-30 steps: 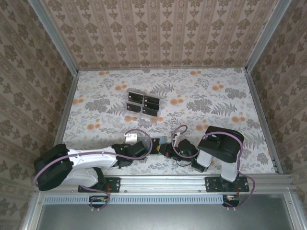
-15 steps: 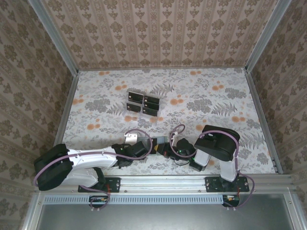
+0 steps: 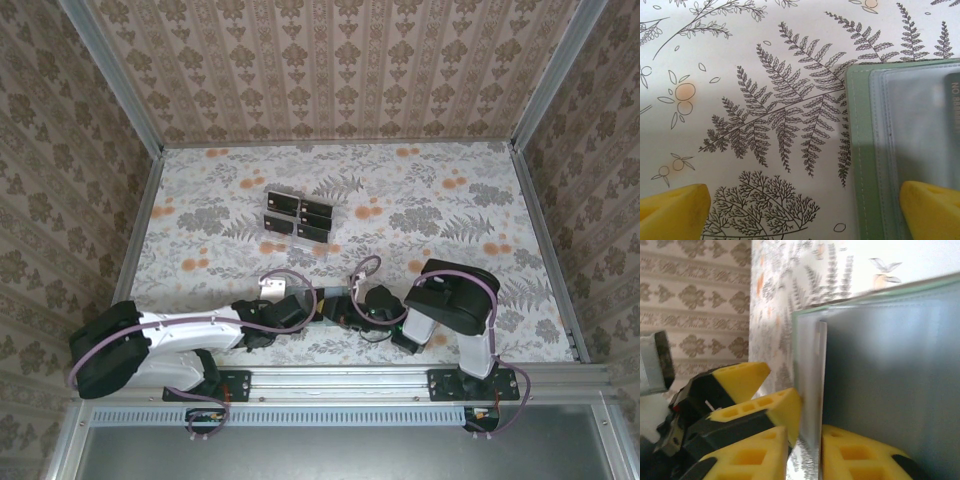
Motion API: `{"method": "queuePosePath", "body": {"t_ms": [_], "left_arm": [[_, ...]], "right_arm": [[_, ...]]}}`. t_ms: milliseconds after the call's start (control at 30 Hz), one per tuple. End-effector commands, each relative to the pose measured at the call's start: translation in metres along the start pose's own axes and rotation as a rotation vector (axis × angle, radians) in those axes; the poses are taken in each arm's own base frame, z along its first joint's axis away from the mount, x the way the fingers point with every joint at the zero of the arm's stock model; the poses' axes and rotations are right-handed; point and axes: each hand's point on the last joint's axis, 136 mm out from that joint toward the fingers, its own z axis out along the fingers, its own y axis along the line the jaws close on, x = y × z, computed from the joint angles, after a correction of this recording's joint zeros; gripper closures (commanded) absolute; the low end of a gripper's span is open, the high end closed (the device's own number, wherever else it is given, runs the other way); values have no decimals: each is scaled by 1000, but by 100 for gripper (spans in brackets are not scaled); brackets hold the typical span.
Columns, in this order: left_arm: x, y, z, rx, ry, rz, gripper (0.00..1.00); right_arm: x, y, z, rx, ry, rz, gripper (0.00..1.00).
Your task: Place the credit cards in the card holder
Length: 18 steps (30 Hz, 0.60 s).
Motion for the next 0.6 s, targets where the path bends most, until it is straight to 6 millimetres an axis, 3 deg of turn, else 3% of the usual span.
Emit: {"method": "queuePosePath", "body": {"t_ms": [0, 300, 567], "left_arm": [[5, 13, -5, -24, 9, -8, 0], [-9, 23, -15, 11, -18, -67, 0], [-12, 32, -14, 23, -15, -96, 0]], "right_arm": [[22, -52, -6, 234, 116, 8, 65], [17, -41, -6, 352, 174, -87, 44], [6, -24, -14, 428, 191, -178, 38]]}}
